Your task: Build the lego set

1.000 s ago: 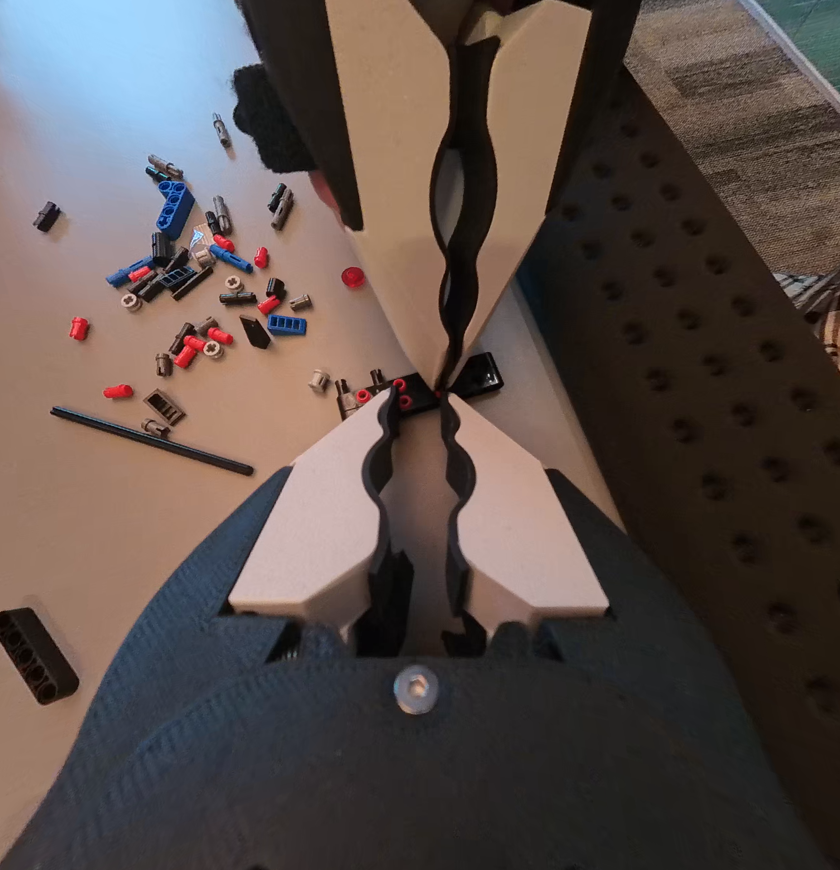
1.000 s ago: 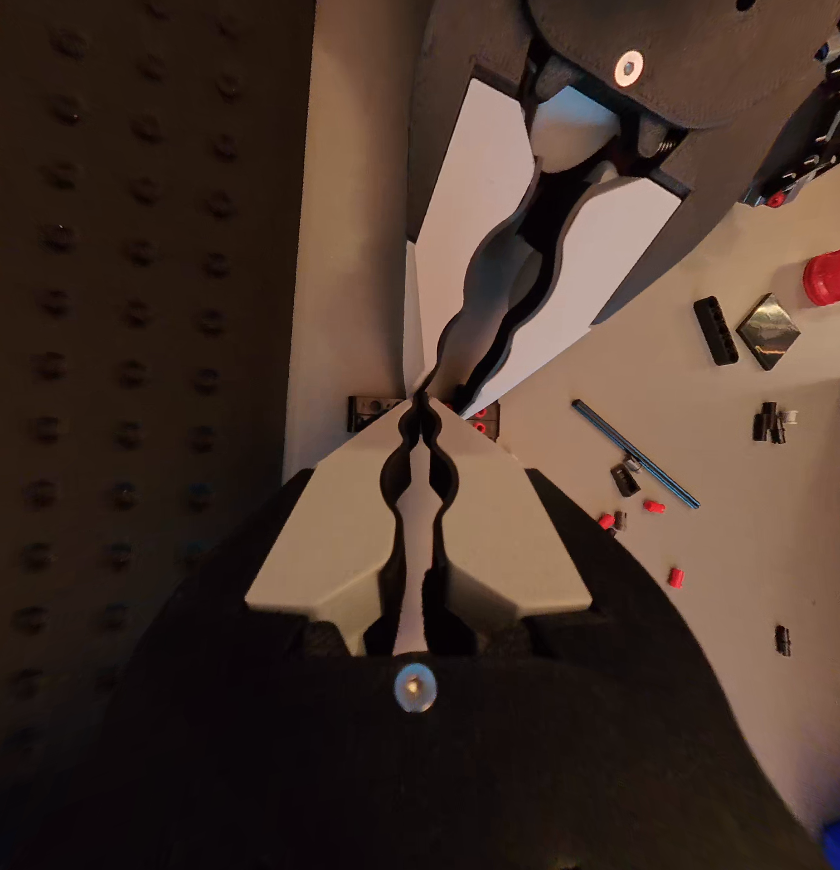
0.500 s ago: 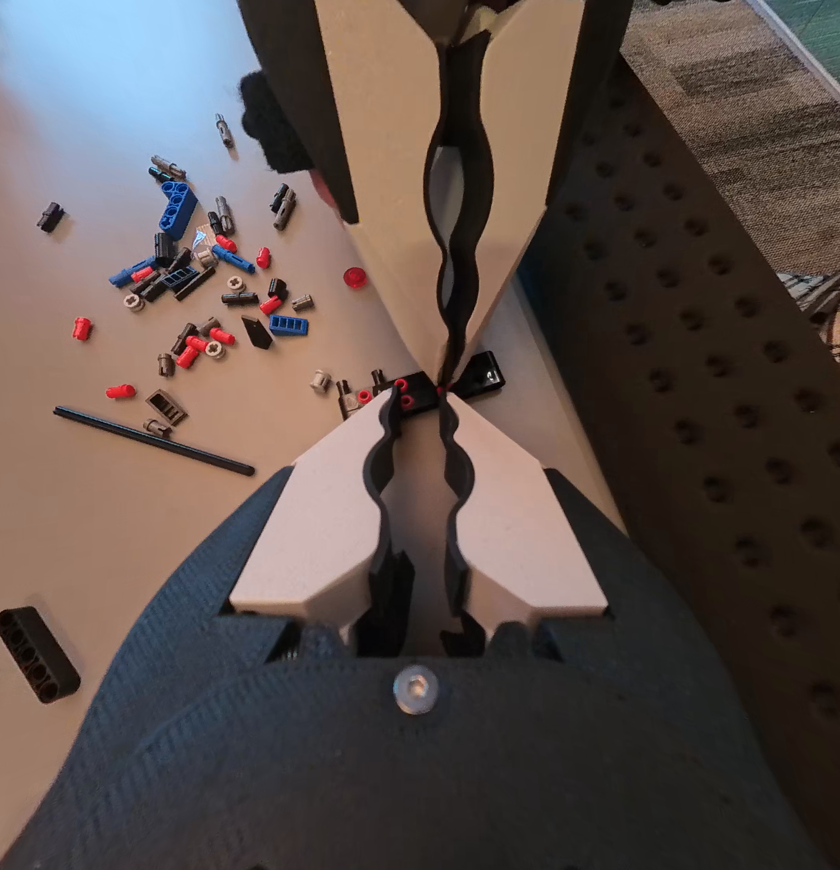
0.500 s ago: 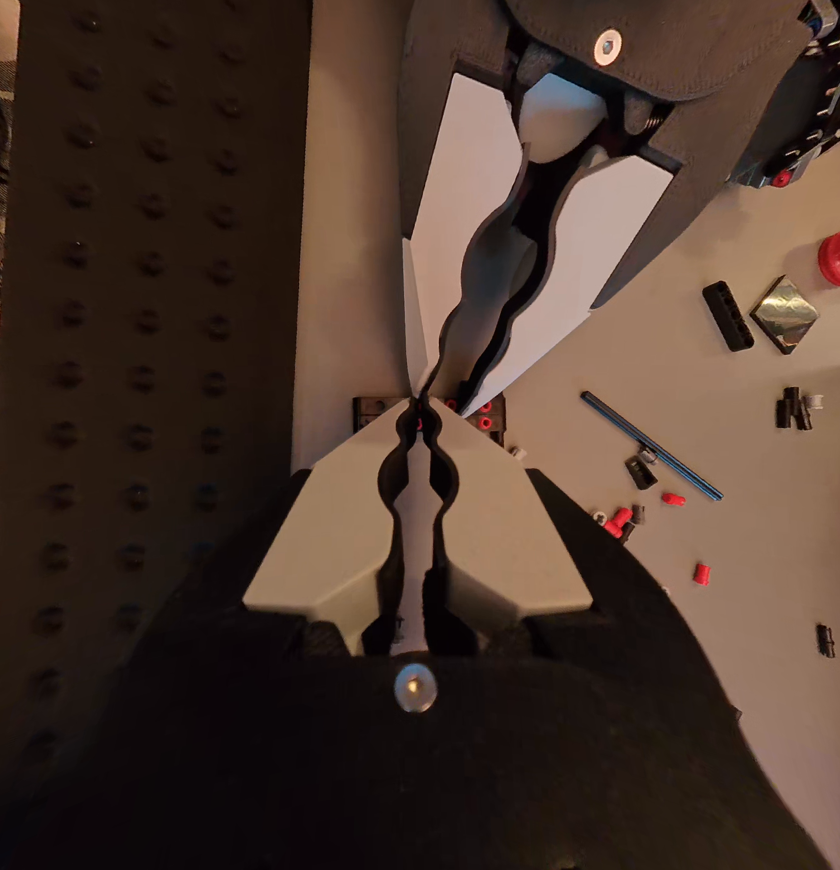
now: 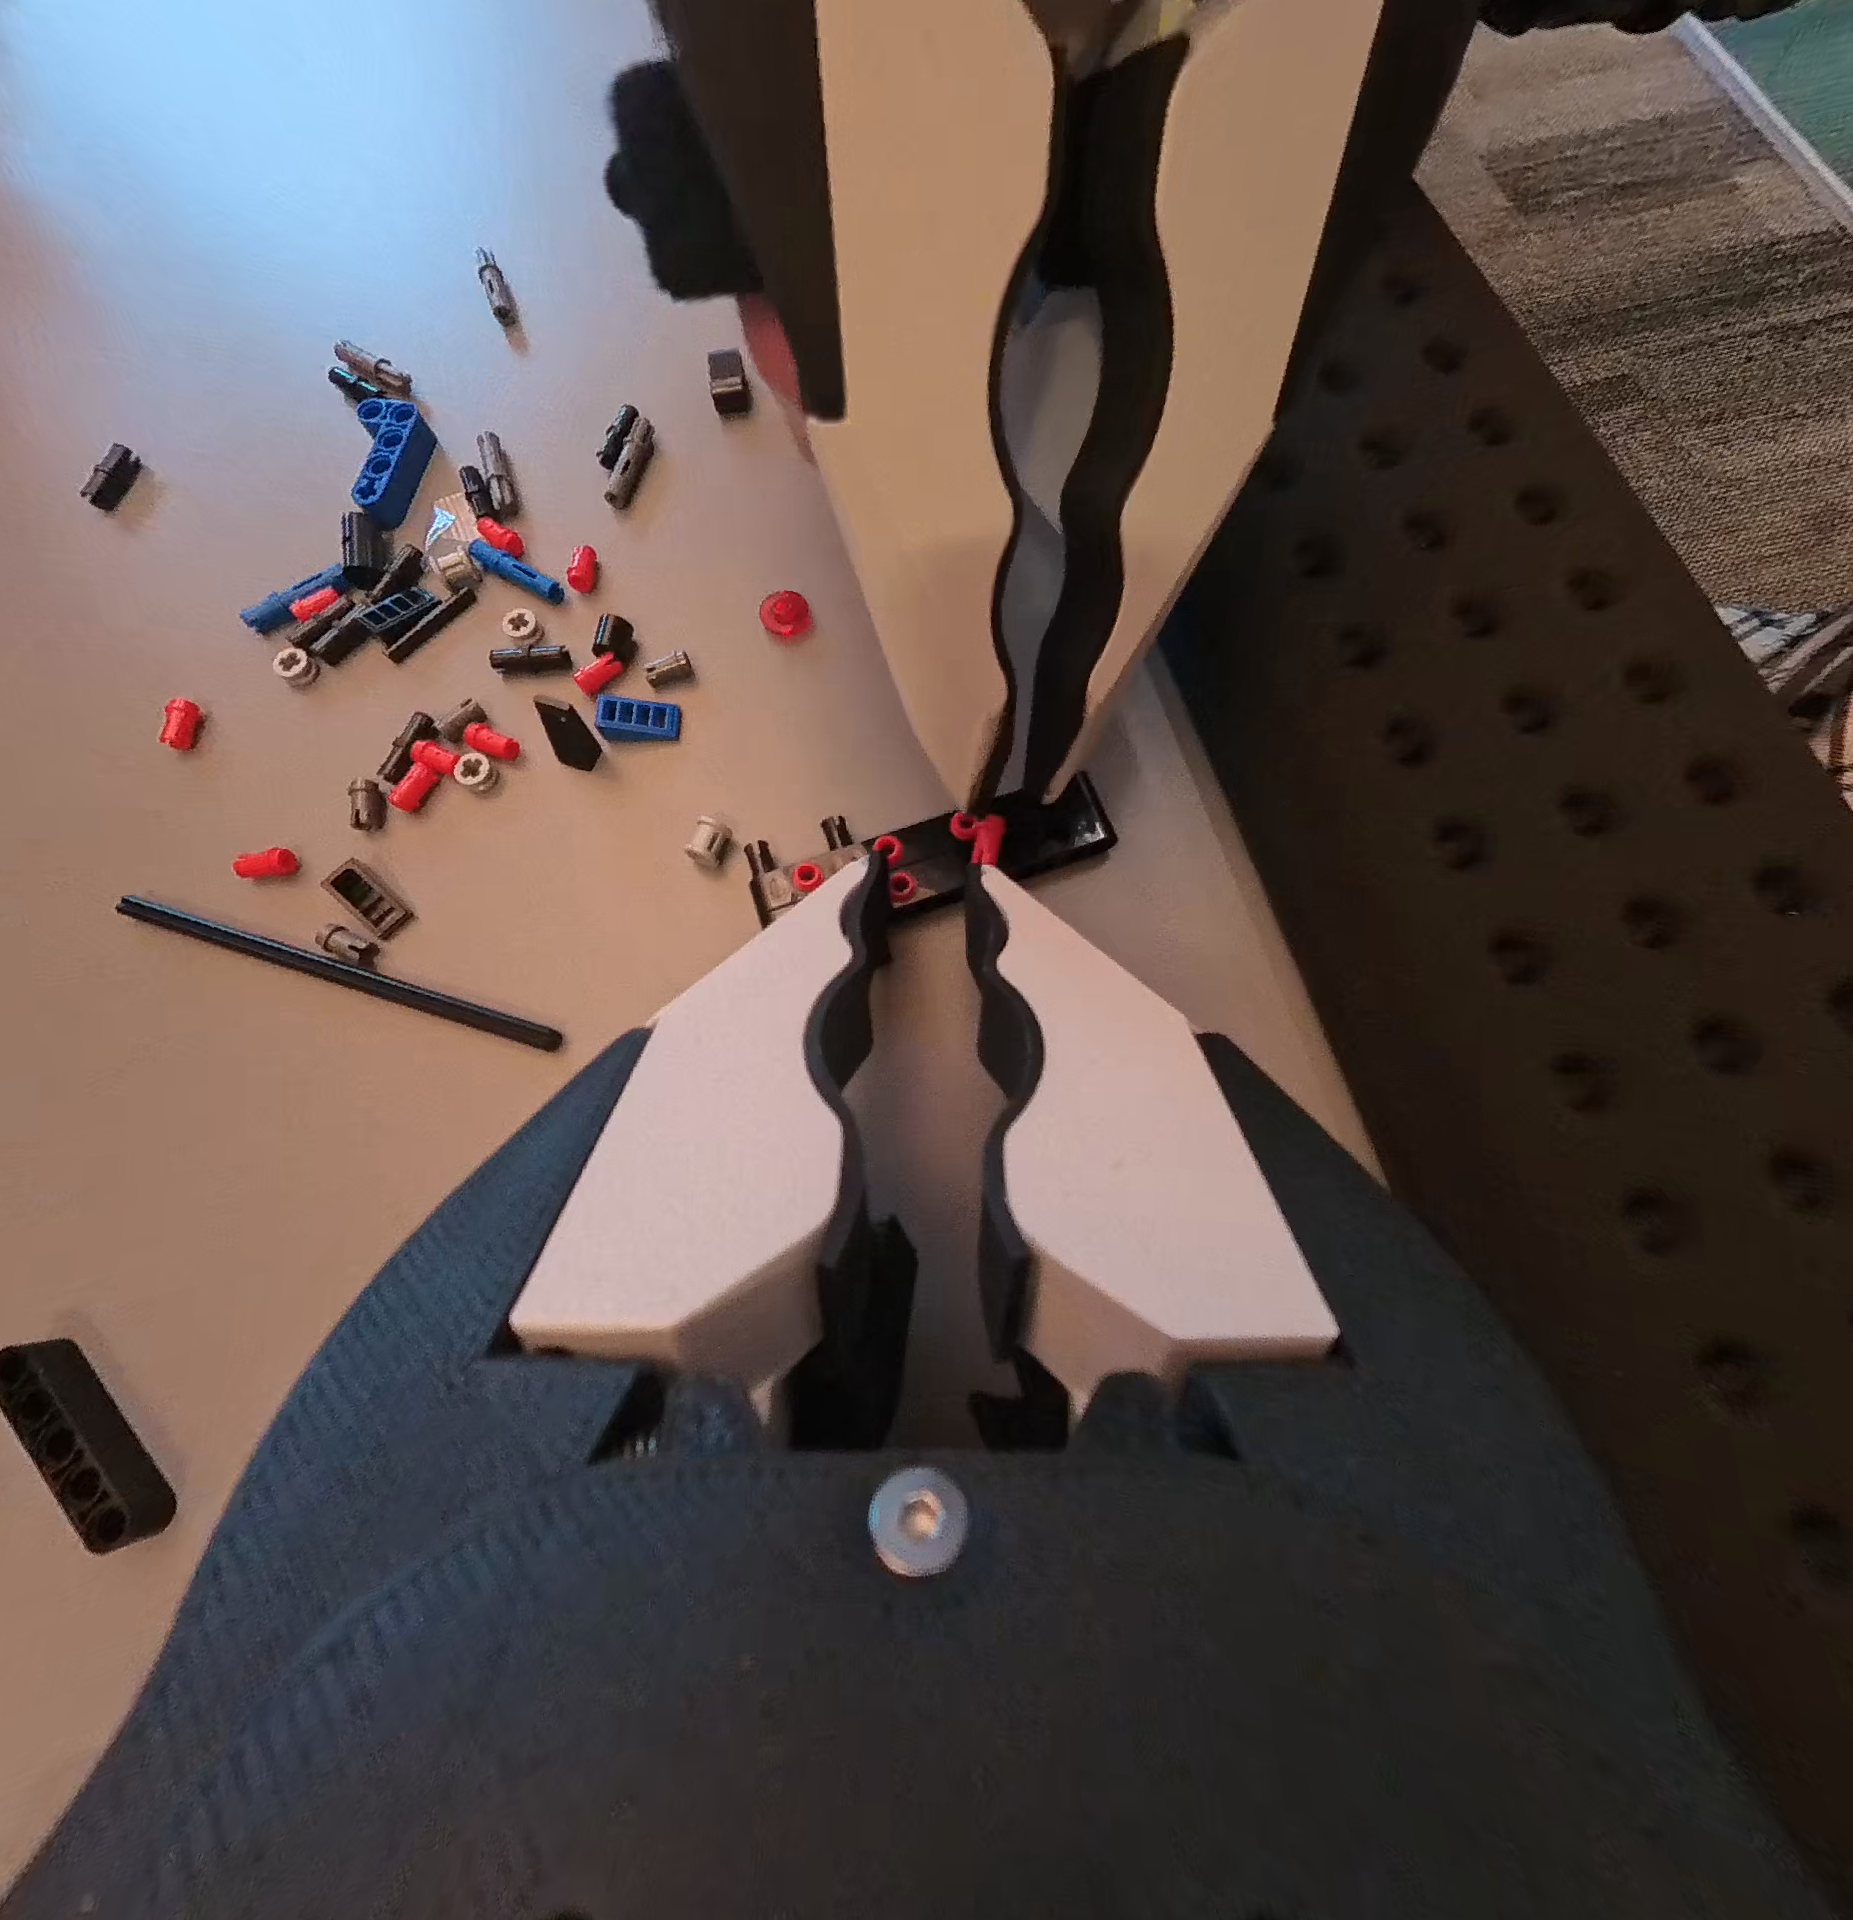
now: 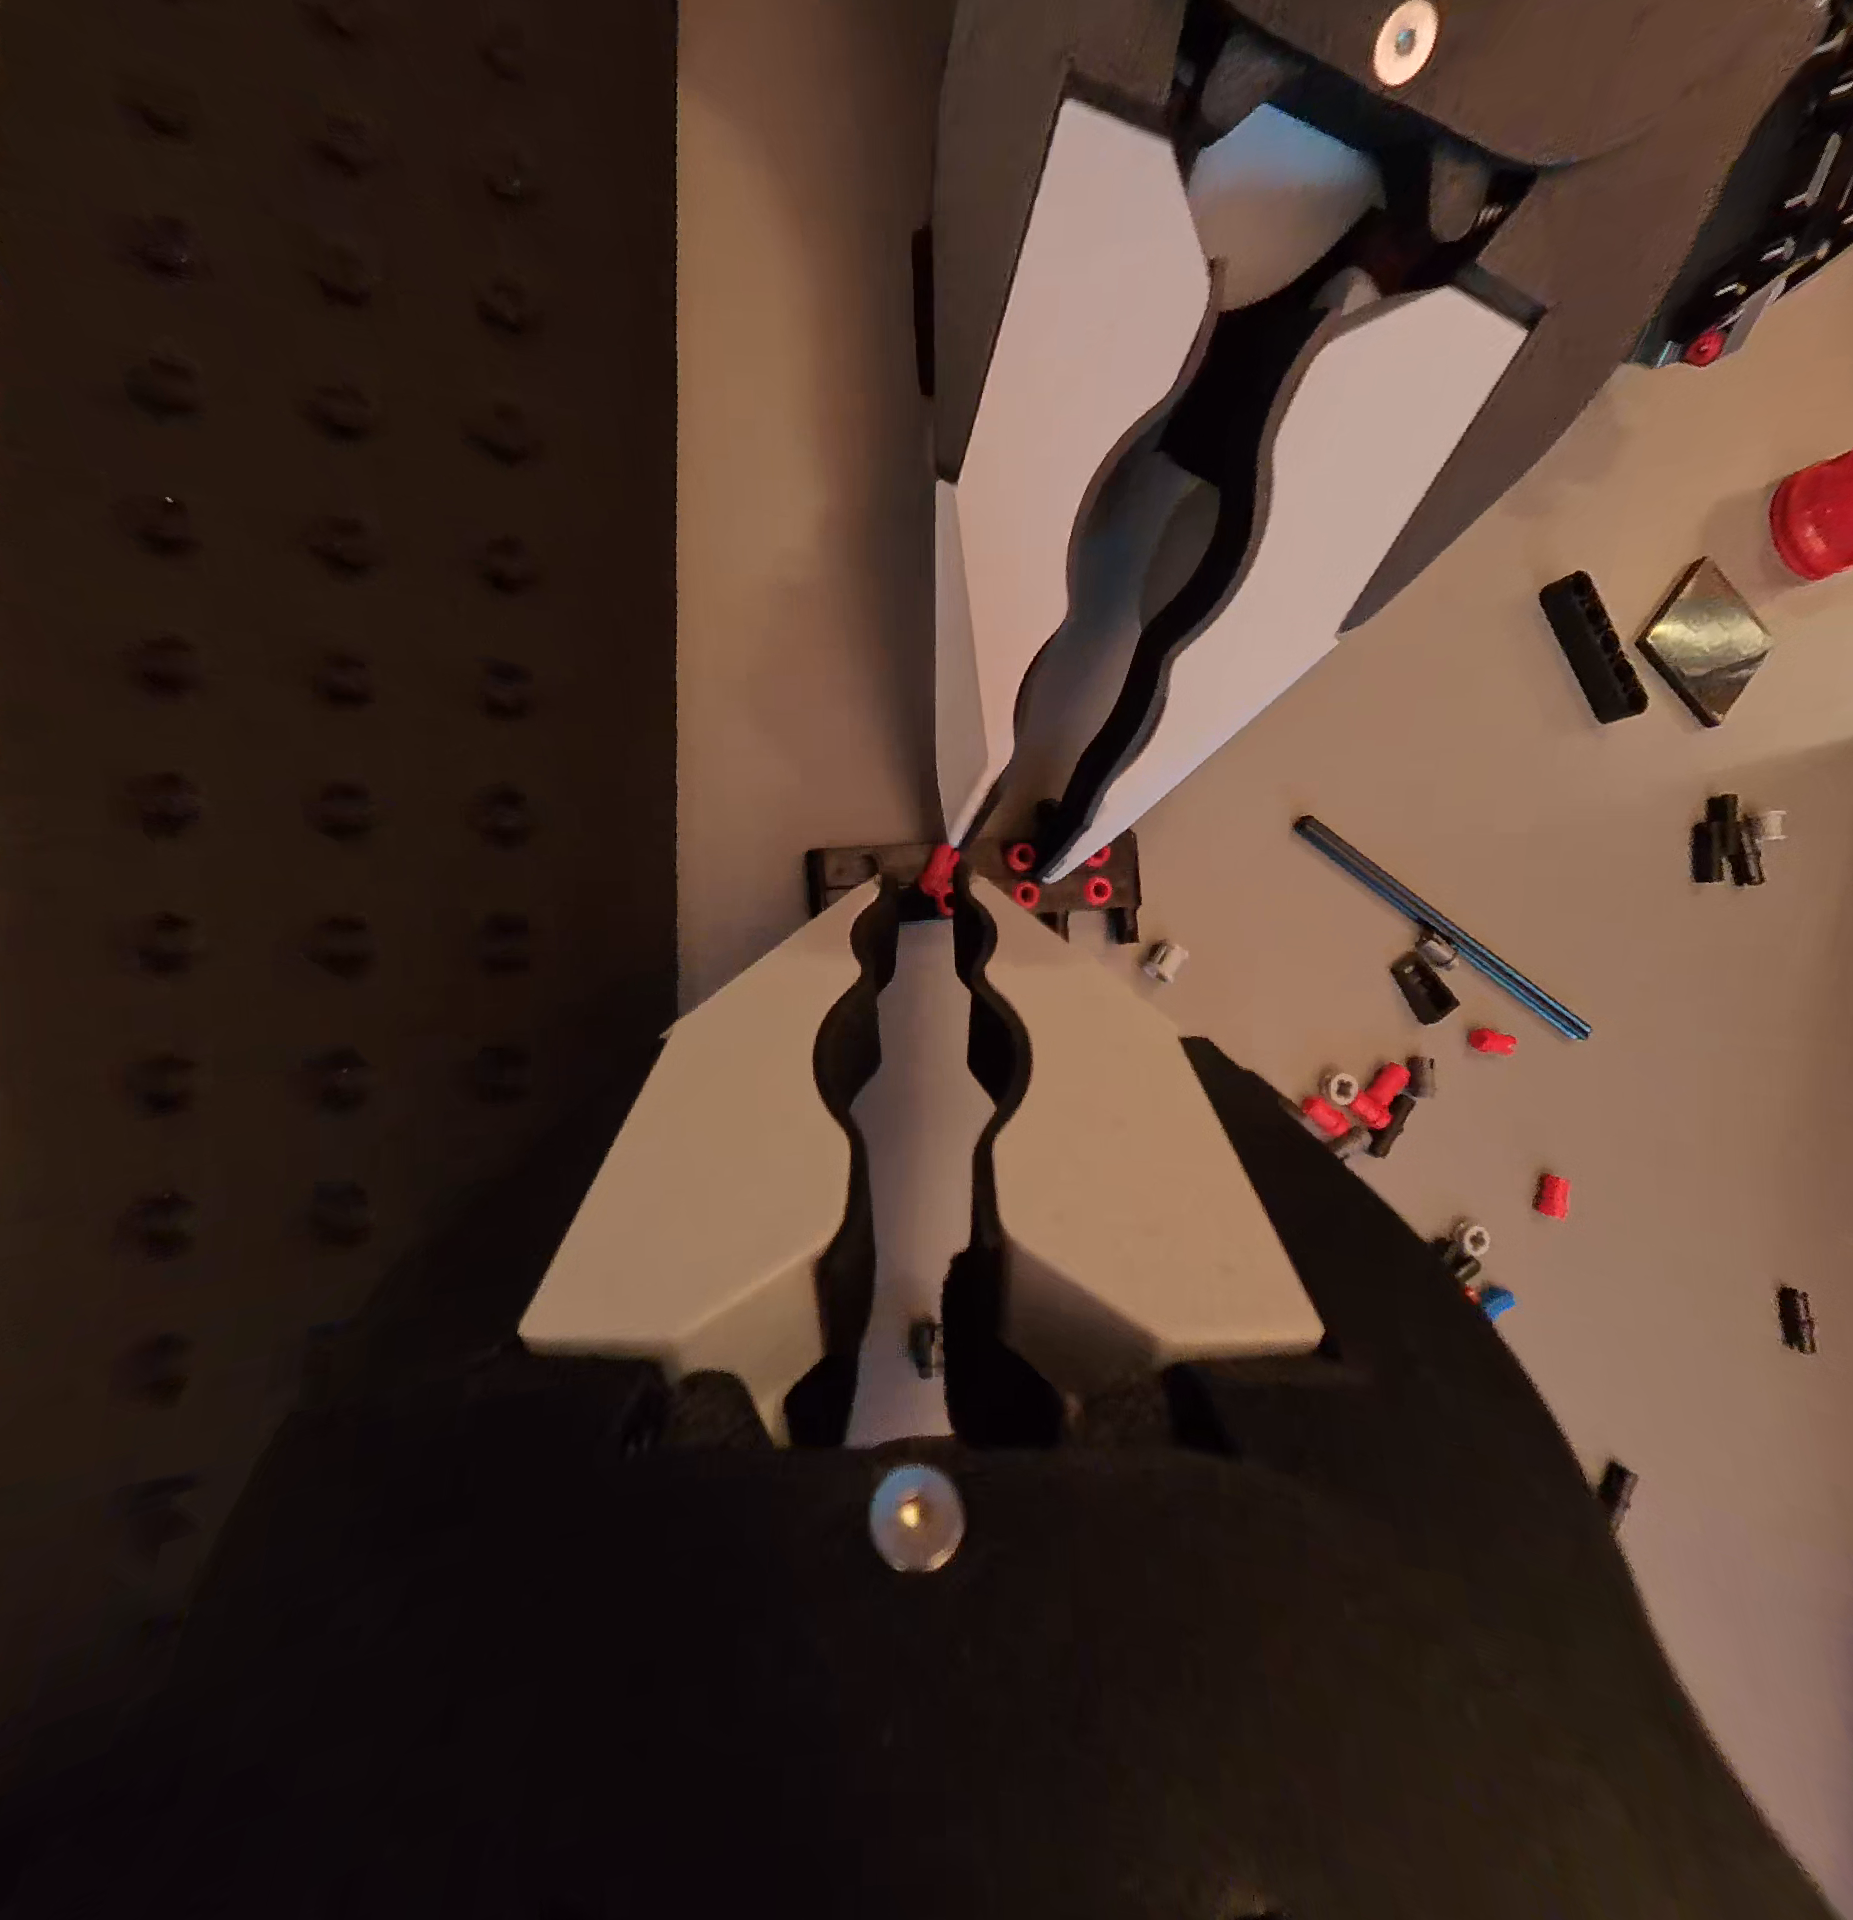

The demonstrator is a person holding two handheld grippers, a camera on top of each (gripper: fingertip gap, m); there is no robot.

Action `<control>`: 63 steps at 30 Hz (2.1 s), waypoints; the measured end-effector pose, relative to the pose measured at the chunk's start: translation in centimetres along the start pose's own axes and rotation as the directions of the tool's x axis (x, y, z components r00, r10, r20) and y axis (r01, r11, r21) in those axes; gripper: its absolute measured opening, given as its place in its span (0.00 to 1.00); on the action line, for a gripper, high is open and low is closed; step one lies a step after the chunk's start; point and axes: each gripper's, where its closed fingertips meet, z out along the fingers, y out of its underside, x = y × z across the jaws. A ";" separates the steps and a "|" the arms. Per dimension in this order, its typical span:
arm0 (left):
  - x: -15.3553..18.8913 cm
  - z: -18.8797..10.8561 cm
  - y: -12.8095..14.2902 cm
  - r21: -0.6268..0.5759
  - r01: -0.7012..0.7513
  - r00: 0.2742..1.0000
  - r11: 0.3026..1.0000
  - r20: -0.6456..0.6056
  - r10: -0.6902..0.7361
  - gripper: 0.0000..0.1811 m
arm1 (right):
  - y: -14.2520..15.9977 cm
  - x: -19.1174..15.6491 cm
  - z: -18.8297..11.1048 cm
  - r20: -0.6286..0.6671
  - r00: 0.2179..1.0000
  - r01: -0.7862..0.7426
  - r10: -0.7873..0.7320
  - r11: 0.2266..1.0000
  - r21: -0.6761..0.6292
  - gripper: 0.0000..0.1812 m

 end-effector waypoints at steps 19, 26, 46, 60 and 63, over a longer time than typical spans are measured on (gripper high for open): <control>0.2 0.0 0.0 -0.003 -0.043 0.999 0.999 0.021 0.043 0.15 | -0.4 0.6 -0.1 -0.020 0.994 -0.101 0.104 0.990 0.095 0.00; 1.0 0.3 -0.5 -0.013 -0.180 0.981 0.984 0.071 0.180 0.05 | -0.8 0.7 -0.2 0.000 0.990 -0.138 0.140 0.981 0.136 0.00; -1.9 -2.2 -3.7 -0.089 -0.388 0.801 0.917 0.461 0.383 0.01 | -2.0 3.8 -3.4 -0.012 0.871 -0.450 0.491 0.807 0.383 0.02; -2.7 -3.7 -5.3 -0.234 -0.486 0.601 0.842 0.610 0.516 0.01 | -2.8 4.7 -4.7 0.108 0.736 -0.616 0.669 0.593 0.519 0.02; -2.7 -3.6 -5.3 -0.275 -0.506 0.563 0.818 0.613 0.554 0.01 | -3.2 4.6 -5.0 0.184 0.704 -0.654 0.686 0.525 0.545 0.05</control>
